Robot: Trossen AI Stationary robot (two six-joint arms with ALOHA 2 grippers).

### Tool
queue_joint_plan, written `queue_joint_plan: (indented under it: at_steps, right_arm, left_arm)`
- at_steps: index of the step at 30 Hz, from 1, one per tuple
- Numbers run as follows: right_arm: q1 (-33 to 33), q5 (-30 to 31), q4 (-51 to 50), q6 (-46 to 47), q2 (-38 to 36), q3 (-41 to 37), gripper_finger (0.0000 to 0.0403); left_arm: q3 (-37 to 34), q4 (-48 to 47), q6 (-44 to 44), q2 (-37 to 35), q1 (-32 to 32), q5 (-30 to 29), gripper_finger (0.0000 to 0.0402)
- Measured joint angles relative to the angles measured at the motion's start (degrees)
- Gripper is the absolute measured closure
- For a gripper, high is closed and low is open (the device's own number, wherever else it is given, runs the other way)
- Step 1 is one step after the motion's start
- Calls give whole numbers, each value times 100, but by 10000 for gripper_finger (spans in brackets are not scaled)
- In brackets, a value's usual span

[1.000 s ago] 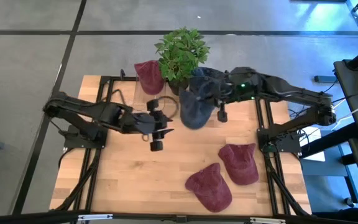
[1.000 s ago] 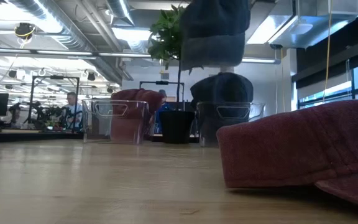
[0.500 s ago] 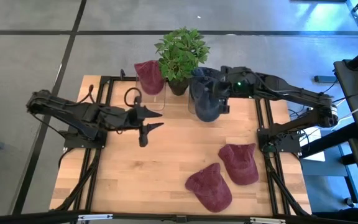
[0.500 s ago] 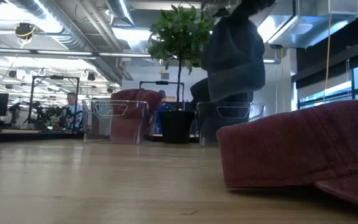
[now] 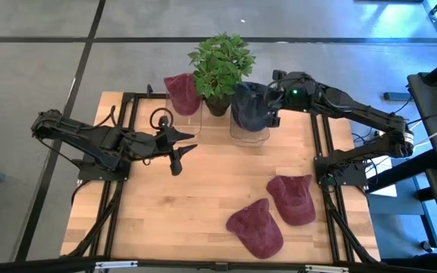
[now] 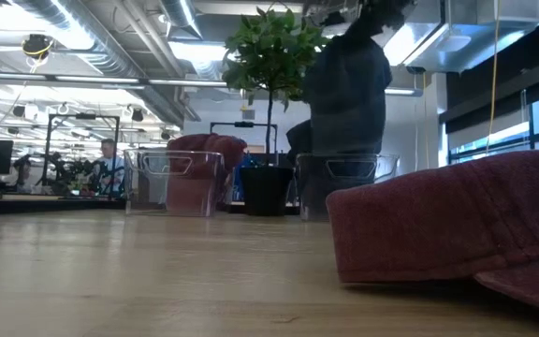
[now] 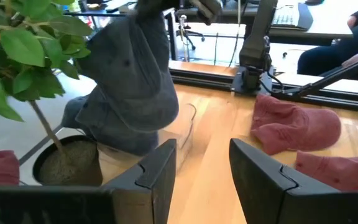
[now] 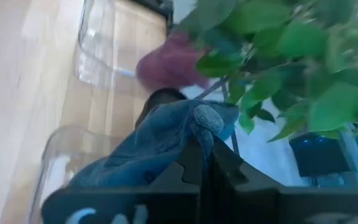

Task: Pick & Place hat
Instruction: Put the blue cap into the right transparent bin

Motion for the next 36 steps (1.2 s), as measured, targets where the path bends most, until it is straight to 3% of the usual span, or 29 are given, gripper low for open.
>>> queue_joint_plan:
  at_steps: [4, 11, 15, 22, 30, 36]
  right_arm:
    - [-93, -259, 319, -85, 5, -461, 397]
    - [-30, -166, 1496, -631, -71, -1553, 397]
    - [100, -172, 1502, -667, -263, -1743, 397]
    - [110, -836, 1657, -912, -307, -2133, 394]
    - [-100, -216, 2880, -1302, -303, -2772, 381]
    - [-405, -204, 2910, -1300, -303, -2993, 376]
  left_arm:
    - [0, -20, 53, 0, 4, -80, 258]
    - [0, -363, -72, 0, 2, -300, 258]
    - [0, -725, -385, 0, 2, -417, 258]
    - [0, -913, -459, 0, 2, -697, 256]
    - [0, -909, -461, 0, 4, -725, 256]
    - [0, -907, -465, 0, 4, -725, 255]
